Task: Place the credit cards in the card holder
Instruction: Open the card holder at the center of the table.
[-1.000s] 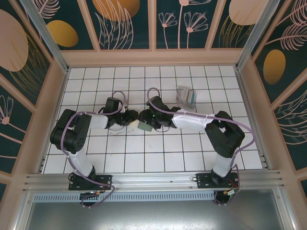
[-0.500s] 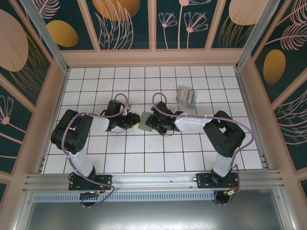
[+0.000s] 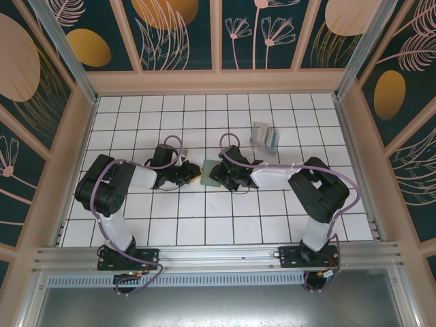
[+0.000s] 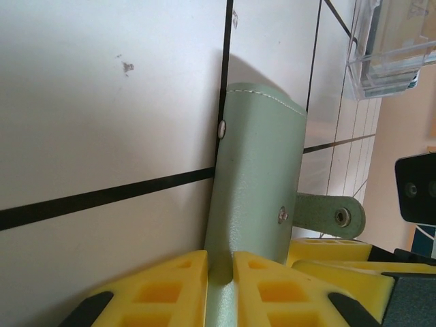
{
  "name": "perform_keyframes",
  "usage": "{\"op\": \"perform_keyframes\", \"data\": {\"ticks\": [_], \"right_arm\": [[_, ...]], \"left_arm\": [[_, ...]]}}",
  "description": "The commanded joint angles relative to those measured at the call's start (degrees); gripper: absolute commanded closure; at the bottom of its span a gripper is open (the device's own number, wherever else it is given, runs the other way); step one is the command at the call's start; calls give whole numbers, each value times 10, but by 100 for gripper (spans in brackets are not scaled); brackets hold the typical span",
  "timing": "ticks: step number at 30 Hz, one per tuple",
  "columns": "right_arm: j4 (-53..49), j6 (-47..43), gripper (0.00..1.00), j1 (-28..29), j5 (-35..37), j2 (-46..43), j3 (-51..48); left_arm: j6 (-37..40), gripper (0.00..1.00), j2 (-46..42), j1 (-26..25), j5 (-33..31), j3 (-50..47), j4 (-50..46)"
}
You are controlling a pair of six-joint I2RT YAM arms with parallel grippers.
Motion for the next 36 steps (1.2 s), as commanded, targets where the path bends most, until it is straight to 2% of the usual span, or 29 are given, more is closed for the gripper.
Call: {"op": "perform_keyframes", "data": {"ticks": [1,6,19,23,26,28,31,36], "right_arm": [[19,-12,56,-7,-4,-36,-12],[48,-20,61,-8,-13,-51,-24],[133,-11,62,-9,-52,-56,-46],[131,-24,62,-9,-49,-63,-40],[131,-42,61,-9,-36,-73,-43],[128,-52,60,-11,-30,-78,-45],[116,-61,60,-11,-29,-79,-41],[105,-73,59,-10,-23,-74,-34]], "left_arm": [[-5,82,10,-5,10,-3,9],[-5,82,12,-6,8,-4,9],[-27,83,15,-15,16,-8,35],[-102,84,26,-18,35,-36,133],[-186,84,51,-40,51,-55,242],[-215,83,63,-57,60,-51,279],[-216,83,57,-65,46,-50,269],[-175,83,43,-59,34,-35,190]]}}
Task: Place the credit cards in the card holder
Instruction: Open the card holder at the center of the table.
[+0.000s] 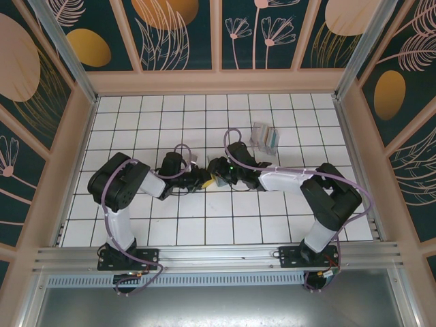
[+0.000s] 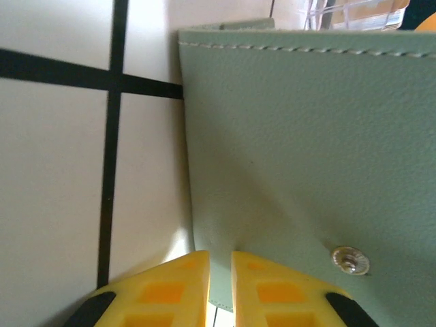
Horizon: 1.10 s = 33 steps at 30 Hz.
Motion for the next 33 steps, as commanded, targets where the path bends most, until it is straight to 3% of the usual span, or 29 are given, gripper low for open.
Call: {"op": "perform_keyframes", "data": {"ticks": [1,5,10,18,21,25,29,33], "right_arm": [[-5,-21,59,-2,13,-10,10],[-4,-35,55,2,2,0,17],[9,-46,52,11,-12,11,22],[10,-106,48,39,-40,54,58],[-2,-139,47,59,-11,75,71],[21,-147,45,66,-30,91,70],[18,-160,43,67,-20,75,68],[-2,-181,40,60,-10,40,71]], "left_arm": [[6,83,-19,11,-6,2,-25],[11,74,-63,50,-37,-32,-42],[24,71,-96,95,-33,-46,-81],[74,60,-149,123,-60,-18,-174],[111,56,-152,127,-88,8,-239],[119,52,-157,128,-98,13,-237],[136,53,-128,124,-99,25,-247],[181,58,-96,110,-142,40,-293]]}}
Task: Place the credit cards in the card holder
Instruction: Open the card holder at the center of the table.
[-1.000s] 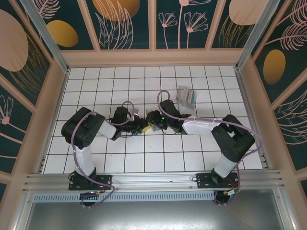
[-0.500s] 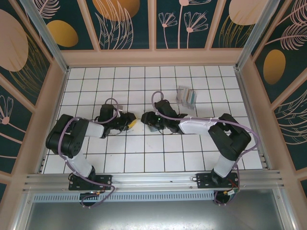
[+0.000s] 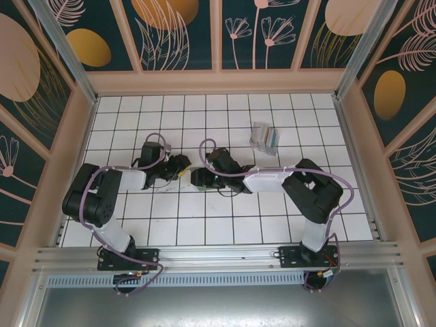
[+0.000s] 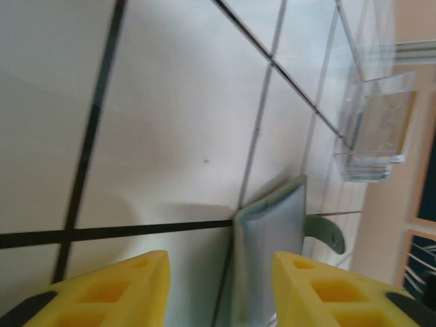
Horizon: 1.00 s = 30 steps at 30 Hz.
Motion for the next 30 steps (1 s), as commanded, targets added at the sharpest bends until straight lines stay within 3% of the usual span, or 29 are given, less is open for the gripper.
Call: {"op": "perform_keyframes", "data": {"ticks": [1,11,17,21,25,30], "right_arm": [[-12,-35,39,-7,16,-48,12],[-88,-86,36,-48,87,-106,-15],[-127,-121,35,-65,87,-95,-13],[-101,-110,41,-65,62,-100,-33],[-94,-112,56,-65,46,-83,-32],[-76,-110,58,-56,13,-42,-18]], "left_arm": [[60,59,34,-15,-40,27,-67],[106,66,55,-35,-89,63,-122],[117,62,47,-36,-91,65,-133],[114,57,8,-35,-104,66,-147],[115,53,-38,-33,-121,84,-184],[75,51,-66,-34,-71,66,-139]]}}
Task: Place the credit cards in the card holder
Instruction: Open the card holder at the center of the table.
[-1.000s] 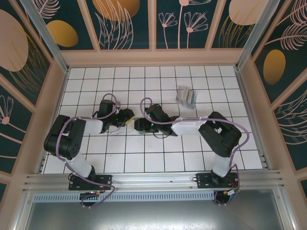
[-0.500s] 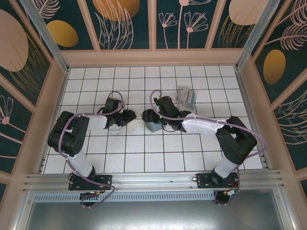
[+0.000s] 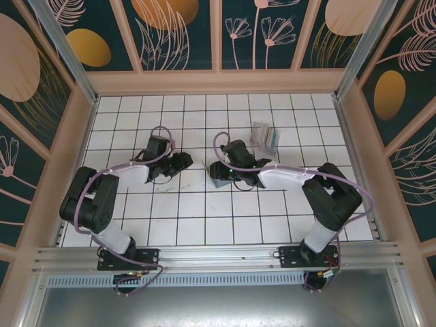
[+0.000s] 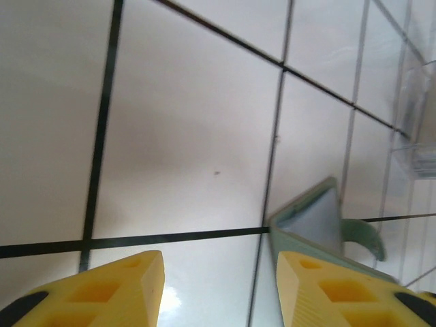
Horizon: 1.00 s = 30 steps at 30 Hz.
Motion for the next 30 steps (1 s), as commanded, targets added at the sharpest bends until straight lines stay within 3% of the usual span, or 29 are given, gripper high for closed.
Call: {"op": "perform_keyframes", "data": {"ticks": [1,3,6,10,15,22,30], "right_arm": [[10,-5,54,10,-23,38,11],[18,-2,46,11,-25,49,10],[29,-2,41,11,-31,59,7],[27,1,39,7,-27,53,8],[8,2,39,-1,-22,10,4],[-21,-16,35,-25,27,-14,-15],[-7,-12,35,-33,19,4,-26]], "left_arm": [[-26,51,-23,-2,32,-4,21],[-28,50,-33,-12,33,-6,26],[-27,47,-33,-35,39,-10,49],[-17,54,7,-48,35,-1,31],[24,63,22,-48,-28,4,-14],[39,65,39,-48,-30,16,-18],[38,65,43,-48,-23,17,-14]]}}
